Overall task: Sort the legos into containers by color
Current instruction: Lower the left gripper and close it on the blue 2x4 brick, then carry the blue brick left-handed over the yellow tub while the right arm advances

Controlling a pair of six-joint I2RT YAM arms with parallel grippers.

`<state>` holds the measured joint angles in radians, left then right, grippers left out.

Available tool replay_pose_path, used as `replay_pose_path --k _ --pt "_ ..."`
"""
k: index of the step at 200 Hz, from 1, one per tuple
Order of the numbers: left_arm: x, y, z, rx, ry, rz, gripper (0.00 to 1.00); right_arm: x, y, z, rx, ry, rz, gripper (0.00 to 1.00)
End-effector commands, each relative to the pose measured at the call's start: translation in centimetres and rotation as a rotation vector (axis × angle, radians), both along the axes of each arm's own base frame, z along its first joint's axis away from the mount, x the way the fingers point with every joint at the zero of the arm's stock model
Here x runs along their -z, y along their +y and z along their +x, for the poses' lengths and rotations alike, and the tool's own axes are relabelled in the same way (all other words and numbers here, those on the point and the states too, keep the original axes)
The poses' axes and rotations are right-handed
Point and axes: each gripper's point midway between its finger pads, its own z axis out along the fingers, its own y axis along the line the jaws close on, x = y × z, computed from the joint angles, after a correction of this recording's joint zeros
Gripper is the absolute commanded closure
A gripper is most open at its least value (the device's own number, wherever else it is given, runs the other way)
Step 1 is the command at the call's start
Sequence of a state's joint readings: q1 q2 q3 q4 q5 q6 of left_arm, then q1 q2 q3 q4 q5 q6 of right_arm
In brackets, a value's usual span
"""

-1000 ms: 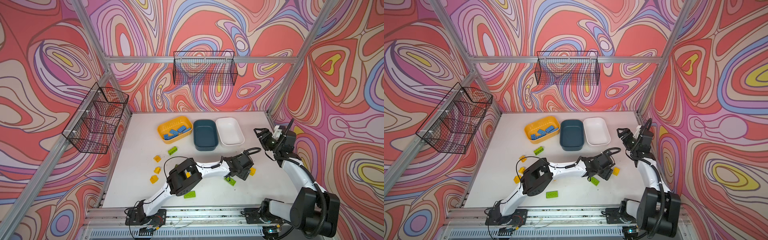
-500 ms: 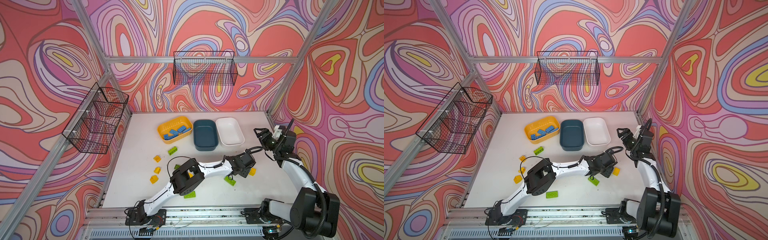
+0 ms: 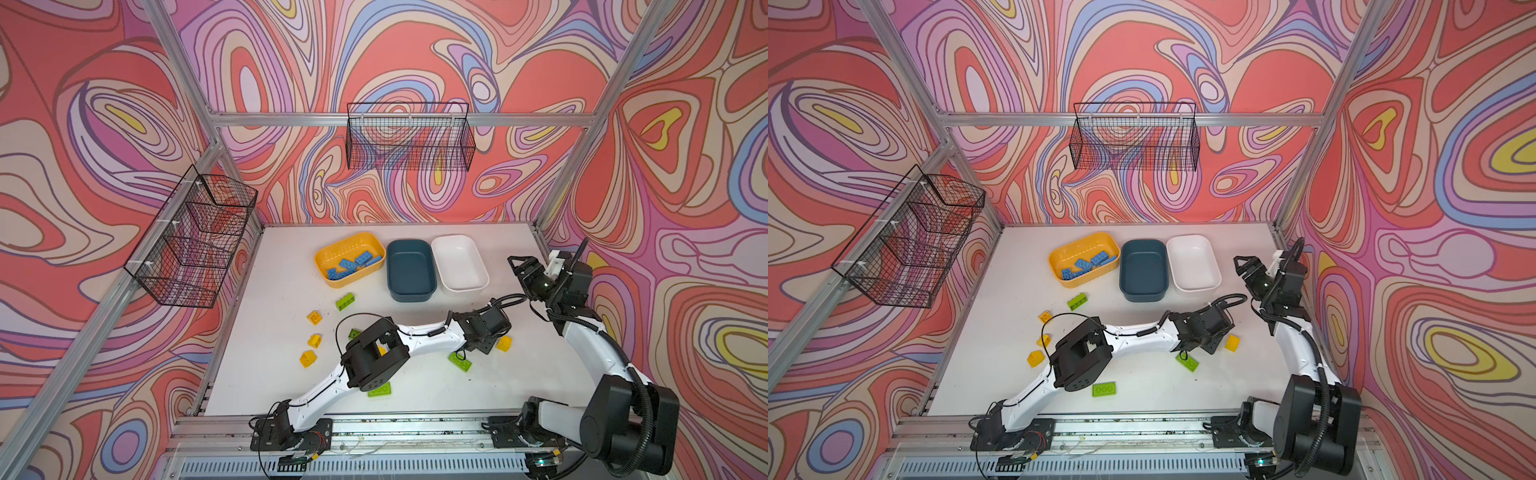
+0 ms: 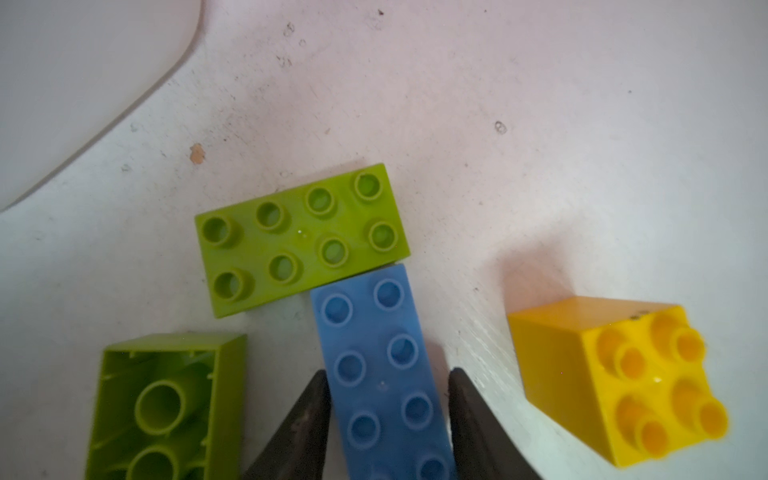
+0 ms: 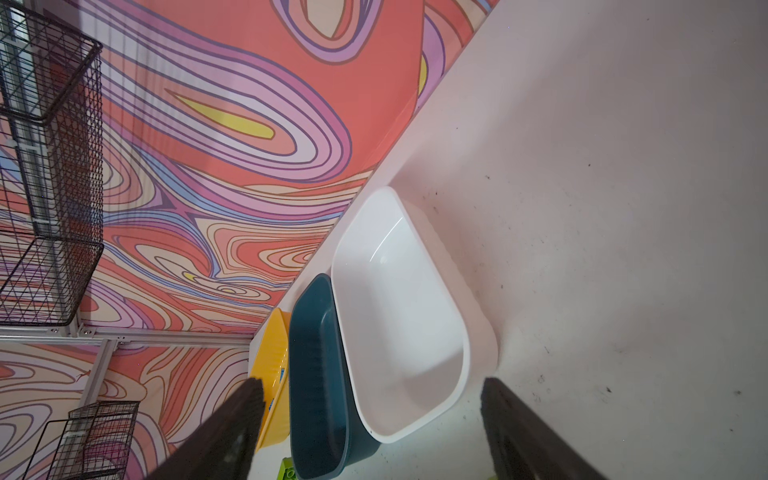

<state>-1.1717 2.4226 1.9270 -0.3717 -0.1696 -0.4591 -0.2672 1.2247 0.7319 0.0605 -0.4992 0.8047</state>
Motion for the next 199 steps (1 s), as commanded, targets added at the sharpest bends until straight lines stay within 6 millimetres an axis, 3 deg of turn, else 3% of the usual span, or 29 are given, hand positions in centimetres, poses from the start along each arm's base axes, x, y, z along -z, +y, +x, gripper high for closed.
replay_pose_path --k 1,74,94,125,163,199 --pt "4.2 2.6 -1.2 0.005 0.045 0.145 0.63 -0.4 0.1 -0.2 -0.004 -0.021 0.001 0.14" --pt "1.9 3.9 -1.5 0.001 0.022 0.115 0.79 -0.4 0.3 -0.5 -0.013 -0.034 0.0 0.14" --pt "-0.1 4.3 -1.6 0.0 0.01 0.082 0.79 -0.7 0.6 -0.5 -0.029 -0.051 0.009 0.14" --pt "-4.9 5.1 -2.1 0.017 -0.012 0.009 0.78 -0.4 1.0 -0.7 -0.044 -0.052 0.007 0.14" --pt "-11.0 9.5 -0.5 -0.041 -0.017 -0.093 0.76 0.0 3.7 -0.2 -0.114 -0.026 -0.039 0.15" --pt "-15.0 17.1 4.6 -0.186 -0.072 -0.124 0.75 -0.1 6.6 -0.1 -0.159 -0.035 -0.091 0.15"
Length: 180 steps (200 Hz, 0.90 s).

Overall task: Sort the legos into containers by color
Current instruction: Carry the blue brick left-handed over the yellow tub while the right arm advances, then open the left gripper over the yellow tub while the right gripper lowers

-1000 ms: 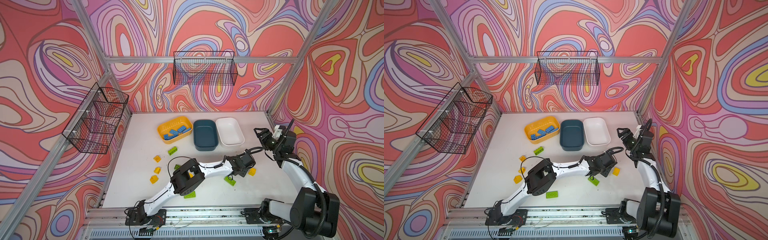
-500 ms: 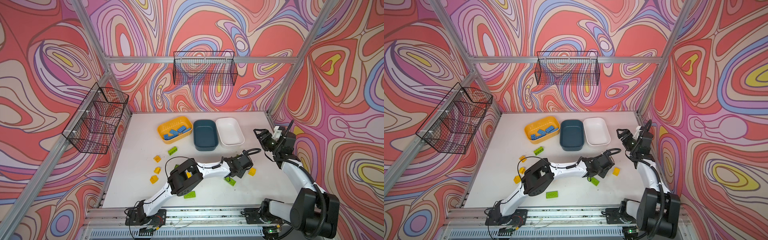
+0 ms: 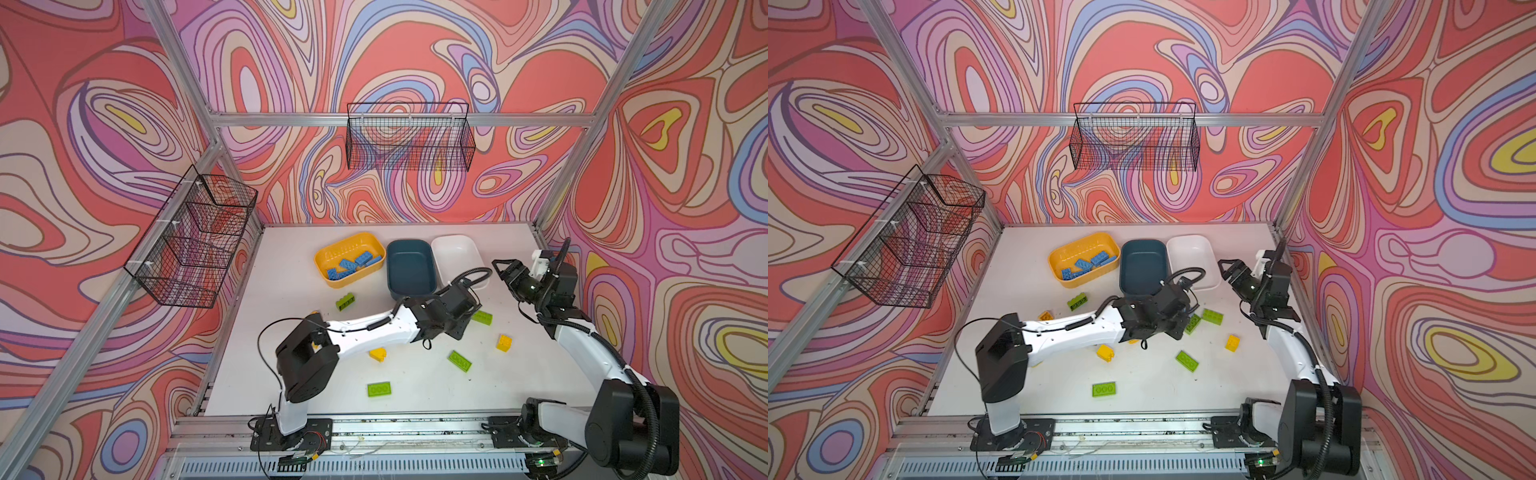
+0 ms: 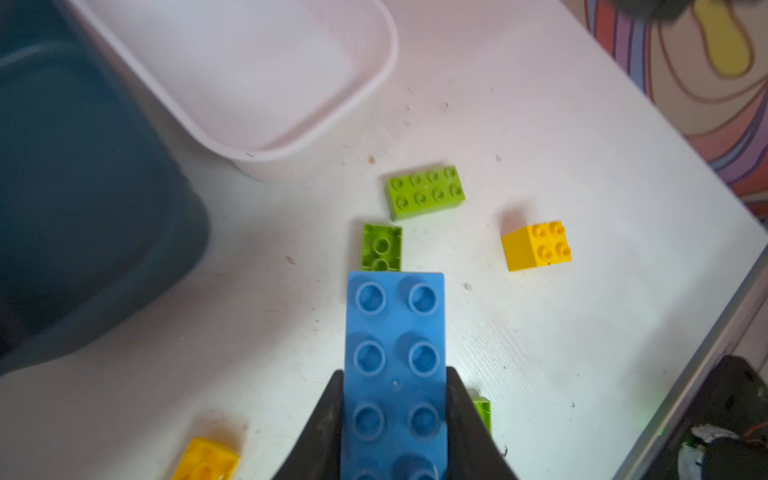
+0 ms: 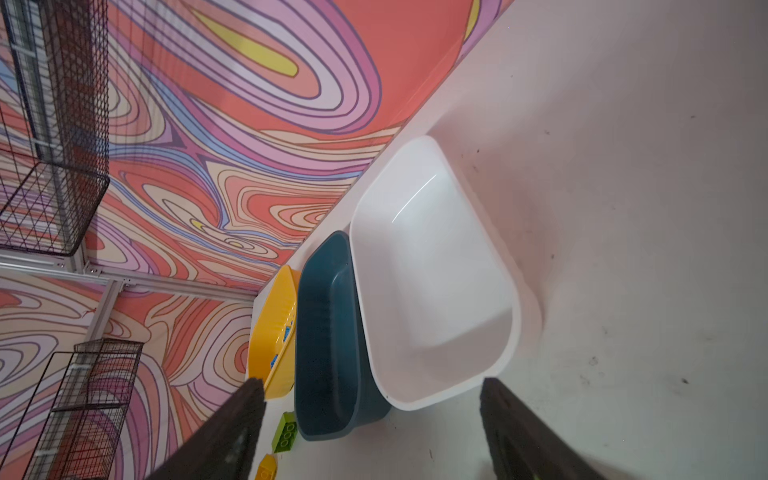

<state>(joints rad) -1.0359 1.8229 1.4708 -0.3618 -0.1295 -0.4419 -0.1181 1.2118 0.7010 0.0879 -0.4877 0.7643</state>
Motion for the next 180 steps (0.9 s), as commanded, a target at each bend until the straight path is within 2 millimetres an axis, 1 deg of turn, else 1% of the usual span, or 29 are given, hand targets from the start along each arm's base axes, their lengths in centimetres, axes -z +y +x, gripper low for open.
replay_pose_path --k 1,16,28,50,66,89,105,110,118,136,158,180 --pt "-1.0 5.3 3.2 -0.097 -0.014 0.018 0.75 -0.5 1.0 0.3 -0.006 -0.018 -0.048 0.15" --pt "-1.6 9.0 5.8 -0.173 -0.017 0.019 0.75 -0.2 2.1 0.3 -0.028 -0.016 -0.056 0.15" --pt "-1.3 12.0 7.9 -0.238 -0.017 0.051 0.75 0.0 3.0 0.2 -0.05 -0.012 -0.059 0.15" --pt "-0.3 17.3 11.8 -0.362 0.016 0.086 0.74 0.1 5.1 -0.2 -0.102 -0.018 -0.067 0.17" --pt "0.3 20.1 14.4 -0.431 0.041 0.075 0.74 0.4 6.5 -0.6 -0.139 -0.009 -0.101 0.17" --pt "1.3 23.3 17.9 -0.503 0.07 0.116 0.74 0.9 8.1 -1.5 -0.18 0.003 -0.151 0.17" --pt "1.9 24.8 20.2 -0.538 0.084 0.107 0.74 1.3 8.8 -2.2 -0.2 0.01 -0.189 0.17" --pt "2.5 25.3 20.8 -0.548 0.093 0.108 0.74 1.5 9.0 -2.4 -0.206 0.014 -0.197 0.17" --pt "2.7 26.0 21.9 -0.566 0.095 0.11 0.74 1.8 9.2 -2.8 -0.21 0.021 -0.208 0.17" --pt "3.8 27.3 23.6 -0.585 0.125 0.133 0.74 2.3 9.4 -3.8 -0.221 0.024 -0.215 0.17" --pt "4.9 28.0 25.0 -0.595 0.15 0.159 0.74 2.7 9.3 -4.7 -0.231 0.039 -0.245 0.17" --pt "5.9 28.4 25.7 -0.601 0.169 0.171 0.72 2.9 8.8 -5.3 -0.231 0.05 -0.288 0.18"
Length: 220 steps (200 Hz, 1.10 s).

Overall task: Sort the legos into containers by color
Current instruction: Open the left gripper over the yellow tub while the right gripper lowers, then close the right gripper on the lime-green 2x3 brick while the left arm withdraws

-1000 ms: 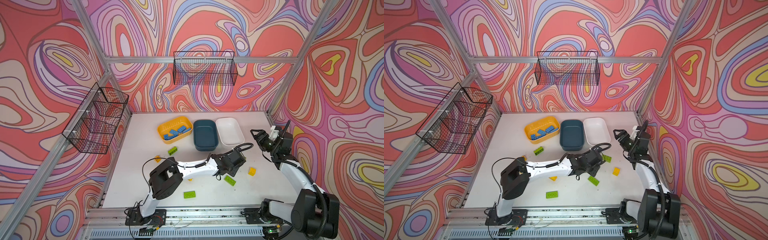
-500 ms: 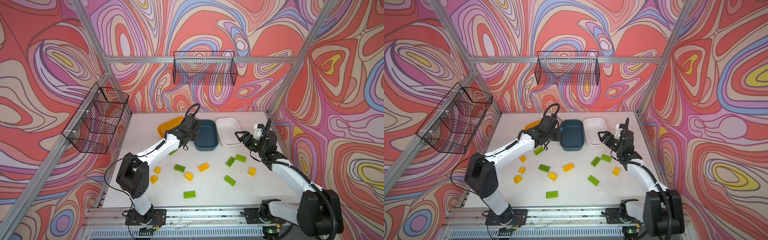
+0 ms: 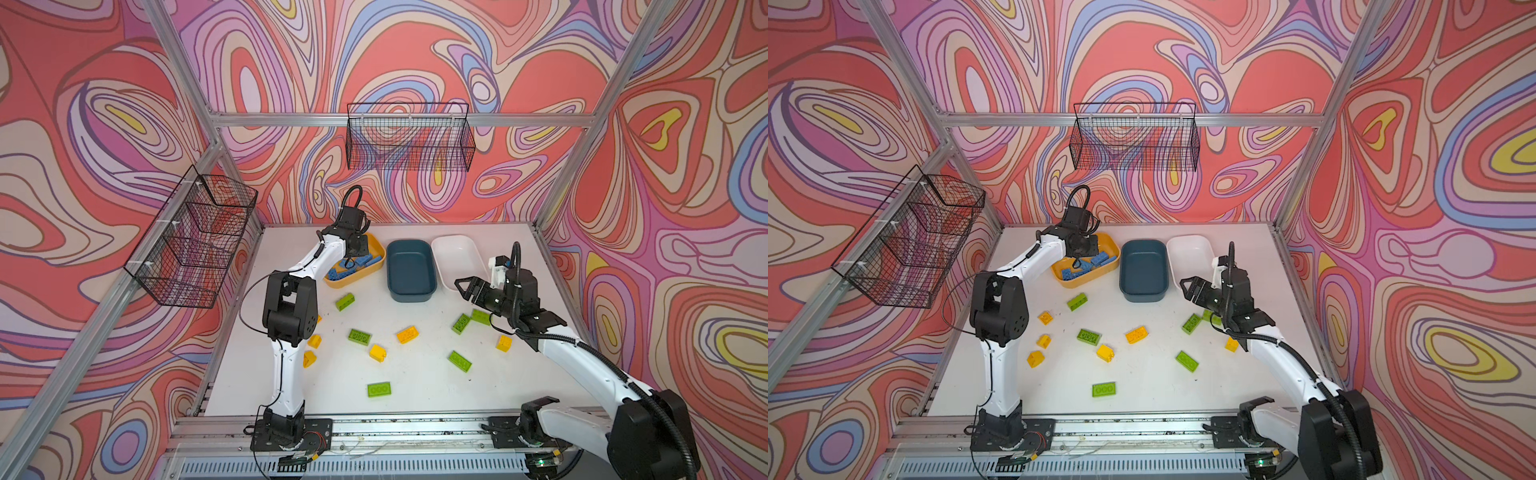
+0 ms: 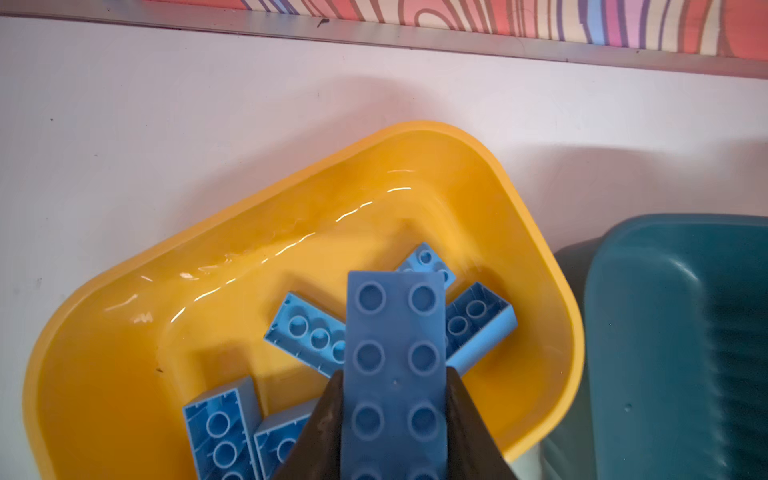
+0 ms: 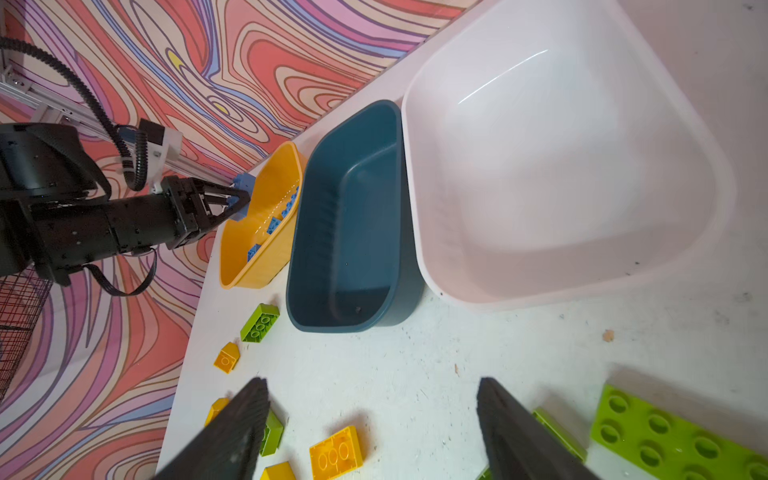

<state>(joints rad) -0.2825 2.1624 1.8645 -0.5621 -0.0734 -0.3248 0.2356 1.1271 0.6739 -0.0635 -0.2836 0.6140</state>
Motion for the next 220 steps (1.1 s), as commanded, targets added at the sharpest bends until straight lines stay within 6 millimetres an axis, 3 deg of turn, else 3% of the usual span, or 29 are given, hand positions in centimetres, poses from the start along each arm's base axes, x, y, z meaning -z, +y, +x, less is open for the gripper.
replay_pose_path --k 1,24,41,53,94,118,154,176,220 --pt "1.2 0.2 -0.5 0.021 0.069 0.023 0.72 0.9 -0.7 -0.9 0.003 0.017 -0.075 0.17" --pt "2.0 0.6 -0.2 0.011 0.086 0.026 0.66 0.9 -0.6 -1.4 -0.019 0.028 -0.098 0.17" --pt "2.2 0.9 -0.4 0.01 0.096 0.026 0.43 1.1 -0.2 -1.9 -0.044 0.036 -0.117 0.18" --pt "1.7 0.9 -0.6 0.012 0.09 0.025 0.34 1.2 0.0 -2.2 -0.054 0.037 -0.145 0.18" --pt "-3.0 1.0 -2.2 -0.007 0.007 -0.03 0.25 2.6 0.9 -4.2 -0.056 0.1 -0.277 0.18" --pt "-6.3 1.0 -5.1 -0.021 -0.079 -0.085 0.25 4.6 0.7 -5.6 -0.024 0.169 -0.355 0.19" --pt "-9.0 -0.7 -11.0 0.019 -0.198 -0.045 0.23 7.7 0.5 -6.9 0.036 0.24 -0.417 0.21" --pt "-9.1 -1.4 -14.7 0.013 -0.221 -0.119 0.23 9.4 0.5 -6.9 0.063 0.282 -0.409 0.19" --pt "-6.6 -1.8 -21.5 0.042 -0.21 -0.242 0.23 11.2 0.4 -6.2 0.106 0.317 -0.422 0.16"
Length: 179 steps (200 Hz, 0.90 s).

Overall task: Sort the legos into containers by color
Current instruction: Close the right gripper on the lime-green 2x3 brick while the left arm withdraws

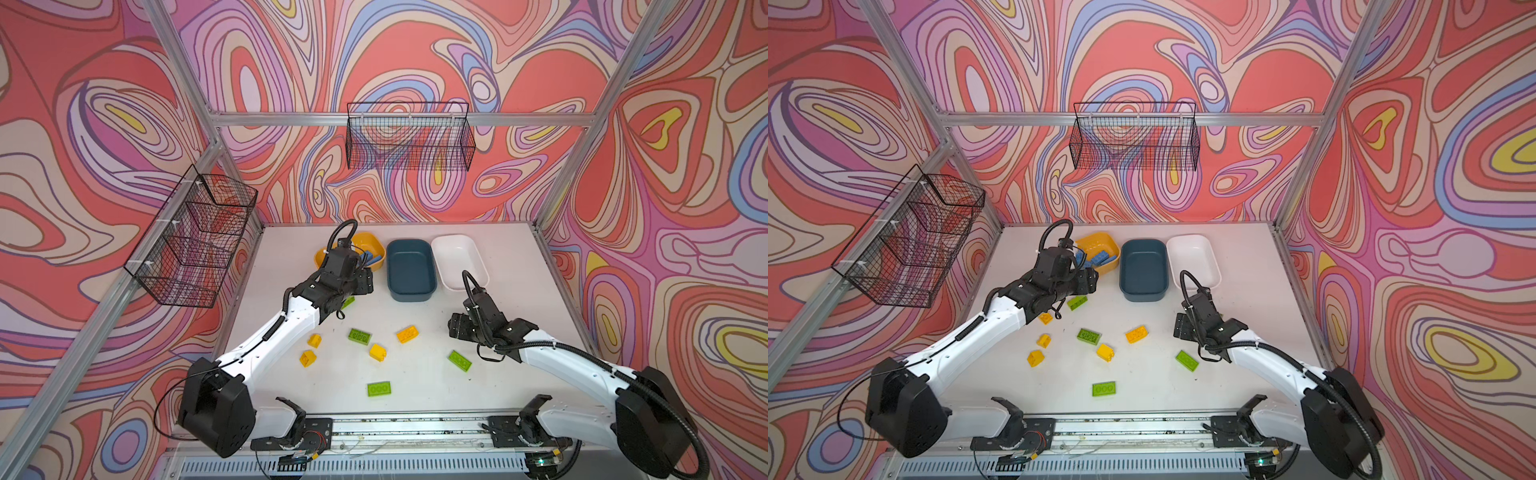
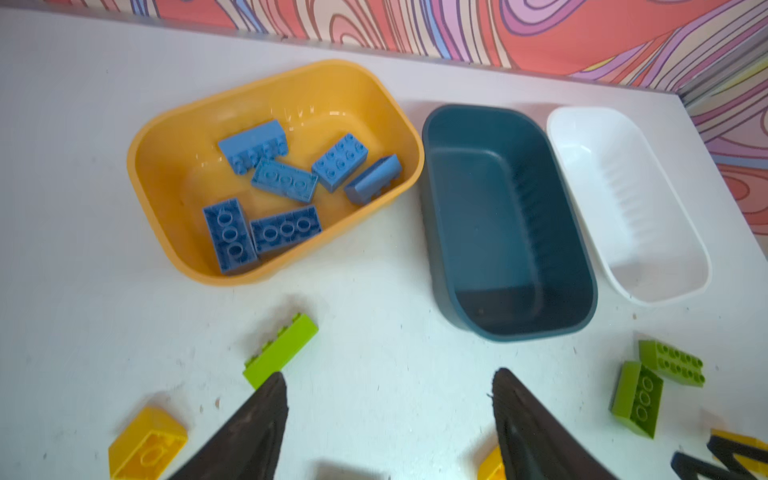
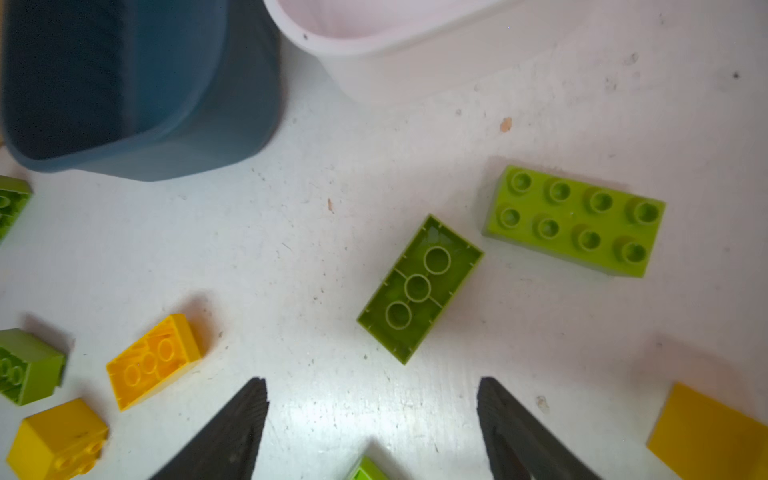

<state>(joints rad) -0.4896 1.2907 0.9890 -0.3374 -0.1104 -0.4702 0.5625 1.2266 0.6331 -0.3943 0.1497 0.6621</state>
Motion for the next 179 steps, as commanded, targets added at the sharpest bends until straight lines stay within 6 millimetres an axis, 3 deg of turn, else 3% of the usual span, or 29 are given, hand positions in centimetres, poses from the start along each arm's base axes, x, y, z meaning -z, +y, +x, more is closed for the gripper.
replay_pose_path --k 1,60,82,124,179 --pt "0.5 0.1 -2.0 -0.023 -0.008 -0.093 0.23 0.3 -0.5 0.9 0.068 -0.024 -0.014 0.16" --pt "3.9 2.6 -8.1 -0.024 0.064 -0.126 0.25 2.5 0.1 2.7 0.083 0.007 -0.066 0.18" --pt "4.0 3.6 -9.4 -0.035 0.052 -0.118 0.25 2.7 0.3 3.5 0.081 0.002 -0.083 0.24" --pt "4.8 3.8 -9.8 -0.041 0.063 -0.12 0.25 3.0 -0.2 4.6 0.079 0.0 -0.171 0.35" --pt "4.9 3.7 -9.6 -0.04 0.07 -0.115 0.26 4.5 0.4 4.5 0.044 0.042 -0.18 0.54"
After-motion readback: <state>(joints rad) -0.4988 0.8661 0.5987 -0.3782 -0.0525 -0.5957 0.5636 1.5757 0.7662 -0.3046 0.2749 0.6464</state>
